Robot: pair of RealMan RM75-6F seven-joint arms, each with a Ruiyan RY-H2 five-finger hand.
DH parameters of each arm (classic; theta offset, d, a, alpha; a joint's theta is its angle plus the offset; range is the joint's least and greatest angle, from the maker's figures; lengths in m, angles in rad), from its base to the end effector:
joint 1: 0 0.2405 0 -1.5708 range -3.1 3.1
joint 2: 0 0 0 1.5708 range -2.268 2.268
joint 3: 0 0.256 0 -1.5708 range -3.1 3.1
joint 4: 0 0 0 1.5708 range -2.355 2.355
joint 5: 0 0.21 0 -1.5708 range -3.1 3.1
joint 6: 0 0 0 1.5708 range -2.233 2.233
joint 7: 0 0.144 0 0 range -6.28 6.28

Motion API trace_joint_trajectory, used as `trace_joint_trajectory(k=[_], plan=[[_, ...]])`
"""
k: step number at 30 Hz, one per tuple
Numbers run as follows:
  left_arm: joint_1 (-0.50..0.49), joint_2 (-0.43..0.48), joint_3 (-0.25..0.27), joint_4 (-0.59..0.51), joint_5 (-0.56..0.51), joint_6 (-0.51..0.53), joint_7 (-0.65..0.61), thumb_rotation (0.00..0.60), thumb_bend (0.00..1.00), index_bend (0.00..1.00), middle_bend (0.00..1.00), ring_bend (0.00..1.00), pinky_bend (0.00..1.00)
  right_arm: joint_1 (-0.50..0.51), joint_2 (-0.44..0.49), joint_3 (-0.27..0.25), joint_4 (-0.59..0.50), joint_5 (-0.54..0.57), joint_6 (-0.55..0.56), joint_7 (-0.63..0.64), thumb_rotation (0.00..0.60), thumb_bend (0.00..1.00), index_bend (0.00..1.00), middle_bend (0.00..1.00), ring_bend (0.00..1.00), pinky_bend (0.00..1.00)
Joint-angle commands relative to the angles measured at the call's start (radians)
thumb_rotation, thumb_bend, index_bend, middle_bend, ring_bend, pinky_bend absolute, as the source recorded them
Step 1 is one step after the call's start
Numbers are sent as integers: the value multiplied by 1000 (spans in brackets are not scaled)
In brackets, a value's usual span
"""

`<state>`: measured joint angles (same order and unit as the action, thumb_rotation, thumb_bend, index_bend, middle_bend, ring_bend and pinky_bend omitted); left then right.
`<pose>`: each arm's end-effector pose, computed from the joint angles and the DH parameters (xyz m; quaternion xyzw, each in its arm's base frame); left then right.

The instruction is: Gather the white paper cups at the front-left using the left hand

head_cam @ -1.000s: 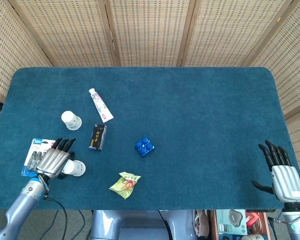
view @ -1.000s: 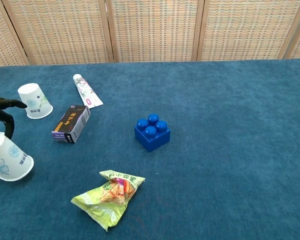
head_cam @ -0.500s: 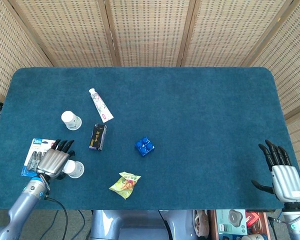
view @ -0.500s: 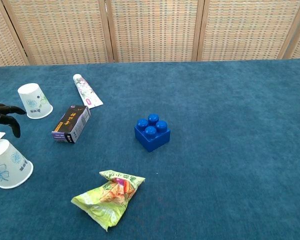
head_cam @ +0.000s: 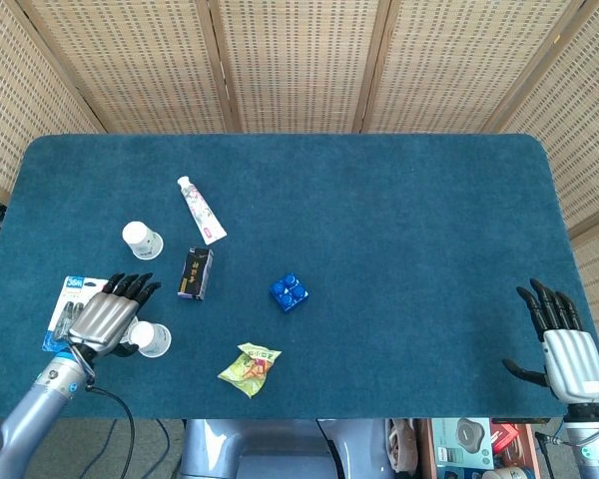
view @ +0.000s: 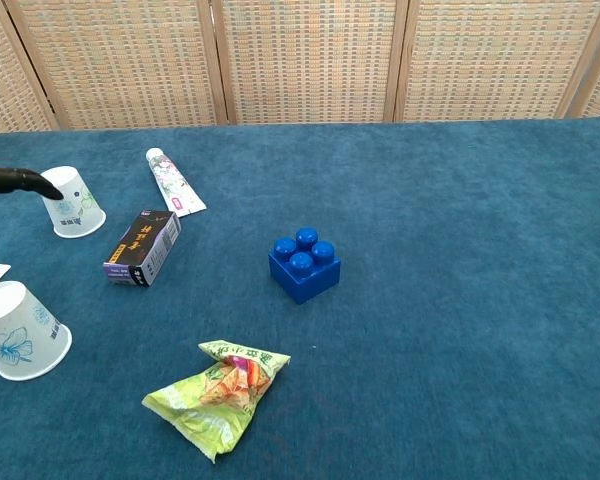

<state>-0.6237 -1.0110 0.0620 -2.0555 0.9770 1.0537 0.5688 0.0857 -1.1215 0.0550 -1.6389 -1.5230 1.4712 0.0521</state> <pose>-0.2021 0.2515 0.0963 -0.7685 -0.3949 -0.2058 0.4594 -0.3024 -0.1818 0.1534 0.5876 -0.4090 0.4149 0.5615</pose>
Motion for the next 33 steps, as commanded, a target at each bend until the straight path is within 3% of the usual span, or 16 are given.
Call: trace_joint_trajectory(k=[1, 5, 10, 22, 33], plan=[[-12, 113, -33, -69, 27, -30, -69, 600, 229, 57, 0, 0, 0, 0, 0, -1, 0, -1, 1, 0, 600, 144, 0, 0, 0, 0], [-20, 175, -75, -75, 12, -28, -127, 600, 229, 56, 0, 0, 0, 0, -1, -1, -1, -3, 1, -3, 600, 144, 0, 0, 0, 0], [-35, 163, -122, -12, -29, 2, -137, 600, 230, 57, 0, 0, 0, 2, -3, -3, -2, -5, -2, -11, 600, 144, 0, 0, 0, 0], [-161, -6, -193, 177, -297, 18, 47, 600, 230, 76, 0, 0, 0, 3, -1, 0, -1, 2, -6, -8, 600, 144, 0, 0, 0, 0], [-246, -136, -208, 386, -544, -34, 140, 600, 230, 130, 0, 0, 0, 11, -5, 4, 15, 23, -31, 4, 600, 144, 0, 0, 0, 0]])
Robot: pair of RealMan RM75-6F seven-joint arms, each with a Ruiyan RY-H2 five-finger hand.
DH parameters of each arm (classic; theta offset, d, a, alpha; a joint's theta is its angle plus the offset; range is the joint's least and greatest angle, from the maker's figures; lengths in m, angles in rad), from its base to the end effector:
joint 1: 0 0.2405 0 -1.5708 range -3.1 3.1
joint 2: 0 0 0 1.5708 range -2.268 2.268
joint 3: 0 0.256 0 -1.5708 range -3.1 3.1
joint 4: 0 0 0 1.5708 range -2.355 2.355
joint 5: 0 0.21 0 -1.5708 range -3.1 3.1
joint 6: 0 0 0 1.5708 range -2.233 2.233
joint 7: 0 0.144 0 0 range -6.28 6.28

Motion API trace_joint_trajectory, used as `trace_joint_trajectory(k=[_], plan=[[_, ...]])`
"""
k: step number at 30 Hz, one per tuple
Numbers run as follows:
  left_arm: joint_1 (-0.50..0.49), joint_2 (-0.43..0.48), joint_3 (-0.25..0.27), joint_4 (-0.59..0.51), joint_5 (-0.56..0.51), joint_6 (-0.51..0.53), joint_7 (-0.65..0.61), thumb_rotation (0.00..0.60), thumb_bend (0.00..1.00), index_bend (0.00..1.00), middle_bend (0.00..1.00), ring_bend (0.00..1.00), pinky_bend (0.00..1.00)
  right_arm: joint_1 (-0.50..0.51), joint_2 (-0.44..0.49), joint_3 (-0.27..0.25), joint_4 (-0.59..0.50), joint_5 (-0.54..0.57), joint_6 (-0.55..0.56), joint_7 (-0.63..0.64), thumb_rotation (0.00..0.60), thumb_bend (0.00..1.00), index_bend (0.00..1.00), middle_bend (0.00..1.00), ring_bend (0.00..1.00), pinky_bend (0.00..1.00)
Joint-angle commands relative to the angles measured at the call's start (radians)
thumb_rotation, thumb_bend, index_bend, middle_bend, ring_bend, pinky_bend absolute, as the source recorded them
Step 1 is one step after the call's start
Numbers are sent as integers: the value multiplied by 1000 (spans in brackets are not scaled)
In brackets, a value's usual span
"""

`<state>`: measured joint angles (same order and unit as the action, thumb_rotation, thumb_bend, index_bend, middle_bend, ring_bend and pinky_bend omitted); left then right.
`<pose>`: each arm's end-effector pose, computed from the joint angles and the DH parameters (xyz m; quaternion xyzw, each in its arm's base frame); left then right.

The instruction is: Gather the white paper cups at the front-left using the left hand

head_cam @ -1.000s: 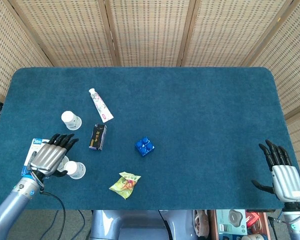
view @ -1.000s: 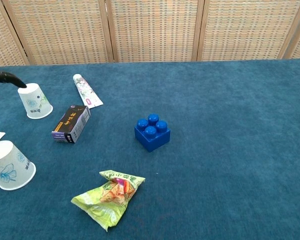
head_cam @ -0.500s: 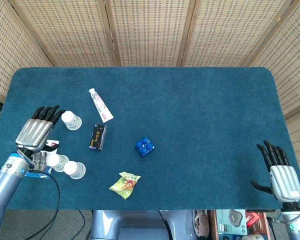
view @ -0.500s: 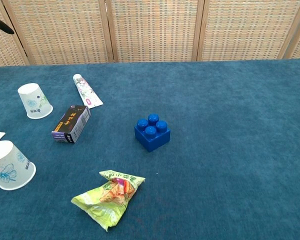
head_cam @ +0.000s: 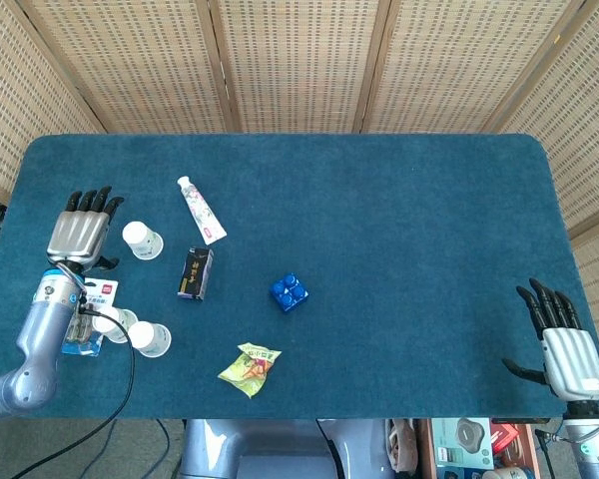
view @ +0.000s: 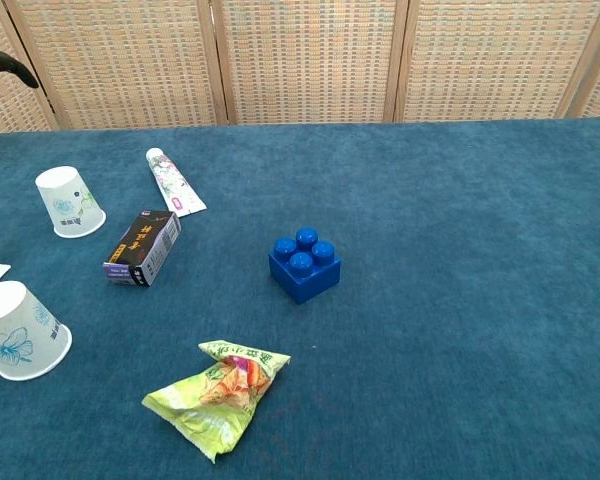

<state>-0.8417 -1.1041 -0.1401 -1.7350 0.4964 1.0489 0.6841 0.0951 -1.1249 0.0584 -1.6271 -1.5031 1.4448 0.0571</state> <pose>-0.2000 0.3742 0.1294 -0.6673 -0.3882 -0.2037 0.6021 -0.3066 -0.1856 0.1514 0.5880 -0.4165 0.4065 0.5617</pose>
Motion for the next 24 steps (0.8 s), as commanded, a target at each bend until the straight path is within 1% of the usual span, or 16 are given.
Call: trace_joint_trajectory(k=[1, 9, 14, 20, 24], plan=[[-34, -54, -4, 89, -82, -39, 30, 600, 230, 133, 0, 0, 0, 3, -4, 1, 5, 6, -7, -2, 600, 144, 0, 0, 0, 0], [-63, -138, 10, 247, -156, -119, 45, 600, 229, 165, 0, 0, 0, 12, -16, 5, 15, 26, -29, -24, 600, 144, 0, 0, 0, 0], [-74, -188, 19, 319, -173, -156, 48, 600, 229, 169, 0, 0, 0, 14, -21, 6, 18, 34, -36, -34, 600, 144, 0, 0, 0, 0], [-87, -235, 31, 377, -175, -171, 60, 600, 230, 179, 0, 0, 0, 12, -19, 8, 17, 38, -31, -34, 600, 144, 0, 0, 0, 0], [-92, -263, 31, 417, -191, -178, 62, 600, 230, 183, 0, 0, 0, 13, -19, 8, 19, 42, -36, -30, 600, 144, 0, 0, 0, 0]])
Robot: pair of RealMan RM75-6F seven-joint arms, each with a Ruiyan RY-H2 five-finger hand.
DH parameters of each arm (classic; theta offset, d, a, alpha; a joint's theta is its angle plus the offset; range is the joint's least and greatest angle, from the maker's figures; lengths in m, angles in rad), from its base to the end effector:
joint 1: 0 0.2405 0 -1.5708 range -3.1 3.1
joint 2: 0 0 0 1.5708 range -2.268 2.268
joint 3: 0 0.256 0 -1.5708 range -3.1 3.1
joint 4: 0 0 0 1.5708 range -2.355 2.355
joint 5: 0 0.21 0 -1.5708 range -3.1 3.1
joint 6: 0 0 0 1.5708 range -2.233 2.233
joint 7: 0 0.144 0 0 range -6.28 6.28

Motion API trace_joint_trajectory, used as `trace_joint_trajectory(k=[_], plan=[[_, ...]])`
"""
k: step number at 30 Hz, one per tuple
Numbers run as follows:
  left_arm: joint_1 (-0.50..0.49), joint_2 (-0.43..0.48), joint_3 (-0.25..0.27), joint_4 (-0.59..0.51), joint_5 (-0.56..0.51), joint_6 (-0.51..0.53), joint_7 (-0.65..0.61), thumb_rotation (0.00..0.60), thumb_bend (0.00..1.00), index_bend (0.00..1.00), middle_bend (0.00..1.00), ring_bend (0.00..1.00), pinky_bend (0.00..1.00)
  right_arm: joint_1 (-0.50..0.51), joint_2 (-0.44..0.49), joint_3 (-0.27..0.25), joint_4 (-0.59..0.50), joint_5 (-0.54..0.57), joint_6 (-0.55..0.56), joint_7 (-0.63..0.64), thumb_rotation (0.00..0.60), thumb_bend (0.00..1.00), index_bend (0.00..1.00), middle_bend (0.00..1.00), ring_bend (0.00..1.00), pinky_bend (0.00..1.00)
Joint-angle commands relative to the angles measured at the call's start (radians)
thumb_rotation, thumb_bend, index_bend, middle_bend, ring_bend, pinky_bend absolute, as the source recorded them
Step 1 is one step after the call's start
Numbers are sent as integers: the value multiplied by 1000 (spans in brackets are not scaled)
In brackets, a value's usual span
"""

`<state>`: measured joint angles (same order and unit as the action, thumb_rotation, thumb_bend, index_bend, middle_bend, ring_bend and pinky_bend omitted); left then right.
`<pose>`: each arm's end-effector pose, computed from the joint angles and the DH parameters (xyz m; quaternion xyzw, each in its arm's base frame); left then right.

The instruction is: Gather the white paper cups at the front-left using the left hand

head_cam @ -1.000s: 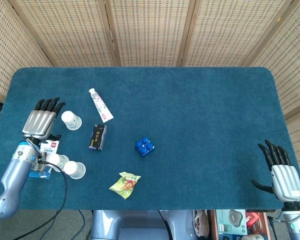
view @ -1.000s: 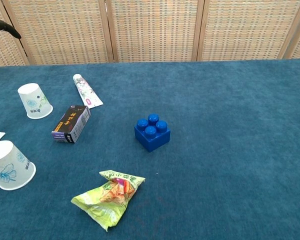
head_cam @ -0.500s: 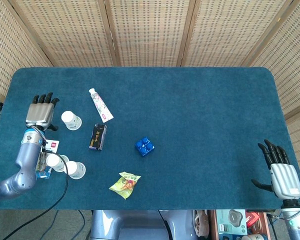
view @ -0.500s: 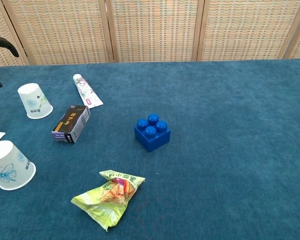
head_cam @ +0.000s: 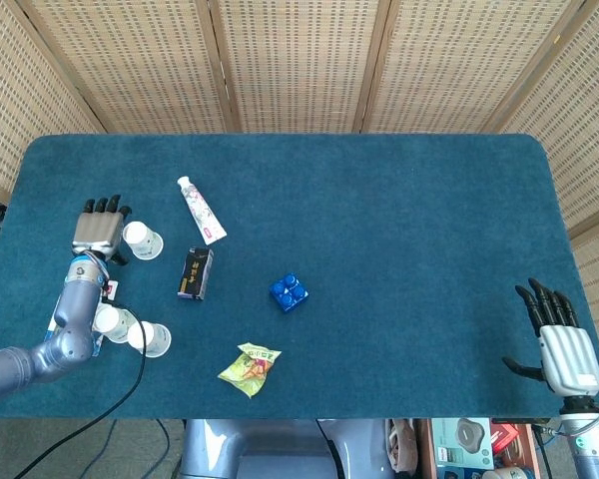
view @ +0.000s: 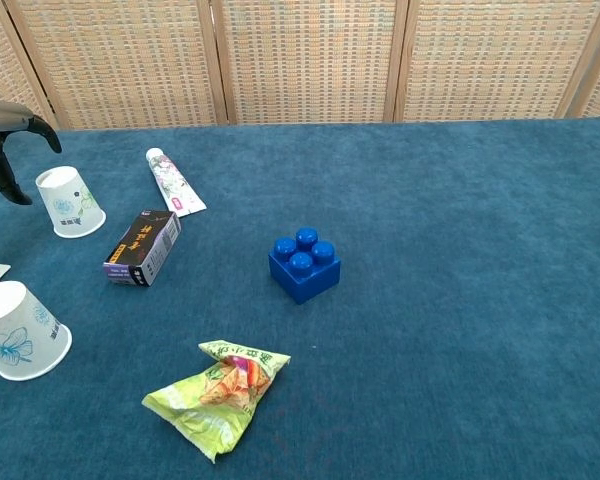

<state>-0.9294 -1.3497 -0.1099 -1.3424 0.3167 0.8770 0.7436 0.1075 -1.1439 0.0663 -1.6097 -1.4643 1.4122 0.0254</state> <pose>-0.2327 0.4185 0.0756 -0.6616 -0.4212 -0.1391 0.6046 -0.3123 -0.1911 0.1458 0.5889 -0.4203 0.3881 0.5709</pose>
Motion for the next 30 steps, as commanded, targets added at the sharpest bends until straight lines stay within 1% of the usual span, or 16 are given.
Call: trace_joint_trajectory(k=[1, 11, 13, 19, 25, 30], plan=[[-6, -24, 0, 34, -14, -8, 2, 600, 230, 185, 0, 0, 0, 1, 0, 1, 2, 5, -5, 2, 600, 144, 0, 0, 0, 0], [-25, -97, -2, 143, -22, -41, 11, 600, 230, 210, 0, 0, 0, 2, -2, 1, 7, 4, -5, 7, 600, 144, 0, 0, 0, 0], [-30, -119, -7, 171, -21, -53, 8, 600, 229, 231, 0, 0, 0, 3, -2, 2, 10, 9, -9, 10, 600, 144, 0, 0, 0, 0], [-33, -166, -13, 221, 5, -57, 0, 600, 230, 340, 0, 0, 0, 4, -3, 4, 14, 10, -8, 14, 600, 144, 0, 0, 0, 0], [-15, -172, -19, 224, 42, -52, -31, 600, 230, 369, 0, 0, 0, 2, -2, 2, 12, 1, 1, 14, 600, 144, 0, 0, 0, 0], [9, -117, -25, 149, 86, -40, -65, 600, 230, 376, 0, 0, 0, 3, -2, 1, 9, 1, -2, 13, 600, 144, 0, 0, 0, 0]])
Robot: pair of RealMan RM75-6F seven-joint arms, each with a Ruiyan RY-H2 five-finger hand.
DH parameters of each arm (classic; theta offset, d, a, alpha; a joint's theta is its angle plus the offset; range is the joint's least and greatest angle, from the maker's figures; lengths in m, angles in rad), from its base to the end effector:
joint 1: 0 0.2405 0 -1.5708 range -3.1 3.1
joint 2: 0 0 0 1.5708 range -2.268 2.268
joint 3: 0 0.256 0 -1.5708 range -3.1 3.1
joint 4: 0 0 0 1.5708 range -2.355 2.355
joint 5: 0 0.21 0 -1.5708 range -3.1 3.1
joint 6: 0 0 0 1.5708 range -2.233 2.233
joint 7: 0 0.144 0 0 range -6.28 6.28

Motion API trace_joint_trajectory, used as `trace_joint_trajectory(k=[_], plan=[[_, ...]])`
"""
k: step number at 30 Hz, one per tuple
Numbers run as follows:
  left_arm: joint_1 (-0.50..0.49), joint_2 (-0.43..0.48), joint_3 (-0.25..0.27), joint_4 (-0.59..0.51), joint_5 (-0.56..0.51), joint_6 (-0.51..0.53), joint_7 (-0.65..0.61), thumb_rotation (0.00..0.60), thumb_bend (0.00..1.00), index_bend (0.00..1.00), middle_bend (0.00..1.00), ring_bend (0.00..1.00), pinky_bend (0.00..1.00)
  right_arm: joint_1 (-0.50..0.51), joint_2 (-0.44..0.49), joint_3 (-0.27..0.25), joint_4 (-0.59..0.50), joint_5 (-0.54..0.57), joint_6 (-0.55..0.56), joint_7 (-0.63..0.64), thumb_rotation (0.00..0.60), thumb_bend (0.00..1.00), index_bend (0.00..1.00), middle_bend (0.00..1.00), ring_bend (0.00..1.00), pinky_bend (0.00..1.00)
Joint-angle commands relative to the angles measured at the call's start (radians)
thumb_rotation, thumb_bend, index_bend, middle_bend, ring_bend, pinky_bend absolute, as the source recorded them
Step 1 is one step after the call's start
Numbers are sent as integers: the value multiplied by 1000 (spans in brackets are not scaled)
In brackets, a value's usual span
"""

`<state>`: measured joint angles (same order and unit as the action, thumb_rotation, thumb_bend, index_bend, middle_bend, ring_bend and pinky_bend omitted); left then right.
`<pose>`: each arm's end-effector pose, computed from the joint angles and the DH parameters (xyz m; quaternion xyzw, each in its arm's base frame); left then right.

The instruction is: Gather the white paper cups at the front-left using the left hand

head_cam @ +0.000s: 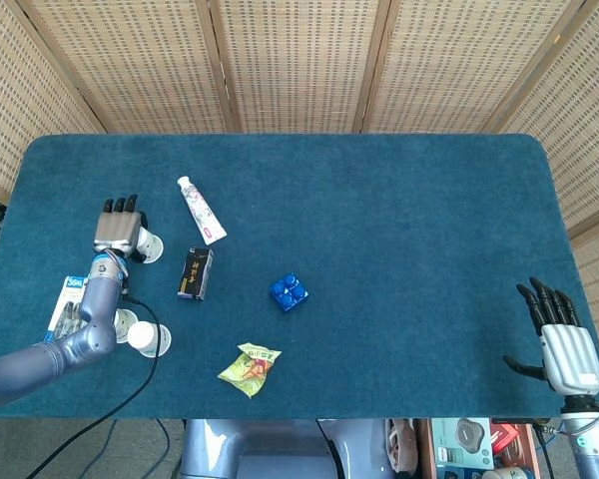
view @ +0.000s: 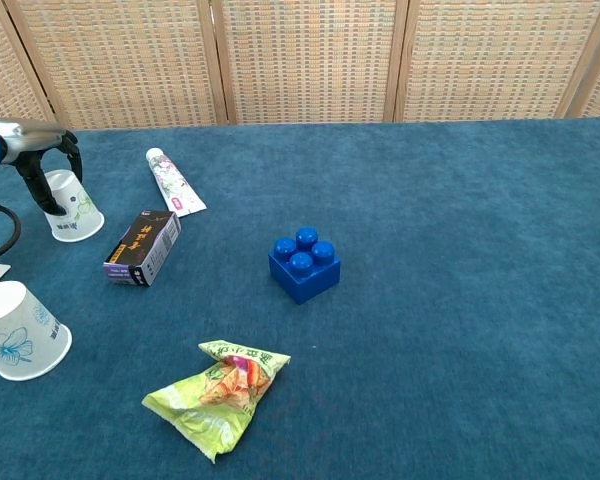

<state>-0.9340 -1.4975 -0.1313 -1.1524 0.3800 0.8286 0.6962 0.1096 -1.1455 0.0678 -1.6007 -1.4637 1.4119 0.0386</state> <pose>-0.2327 0.4333 0.0421 -0.6641 -0.4195 -0.1573 0.5985 -0.3136 -0.1923 0.1464 0.5872 -0.4213 0.3907 0.5702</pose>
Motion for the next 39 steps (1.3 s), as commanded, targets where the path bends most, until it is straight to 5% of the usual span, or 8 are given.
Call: trace_joint_trajectory(k=[1, 16, 25, 34, 39], plan=[[16, 39, -4, -52, 27, 10, -21, 600, 230, 384, 0, 0, 0, 1, -1, 0, 1, 1, -2, 0, 600, 144, 0, 0, 0, 0], [12, 108, 46, -115, -53, -14, 46, 600, 238, 429, 0, 0, 0, -4, 0, -2, -7, -20, 20, 3, 600, 144, 0, 0, 0, 0], [19, 115, 28, -129, 14, 18, 3, 600, 242, 444, 0, 0, 0, -4, -3, -4, -6, -27, 24, 4, 600, 144, 0, 0, 0, 0], [24, 235, 0, -303, 65, 62, -27, 600, 242, 444, 0, 0, 0, -2, -2, -3, -5, -22, 19, 11, 600, 144, 0, 0, 0, 0], [32, 389, -7, -500, 87, 57, -43, 600, 242, 444, 0, 0, 0, 1, -4, -6, -6, -26, 13, 5, 600, 144, 0, 0, 0, 0]])
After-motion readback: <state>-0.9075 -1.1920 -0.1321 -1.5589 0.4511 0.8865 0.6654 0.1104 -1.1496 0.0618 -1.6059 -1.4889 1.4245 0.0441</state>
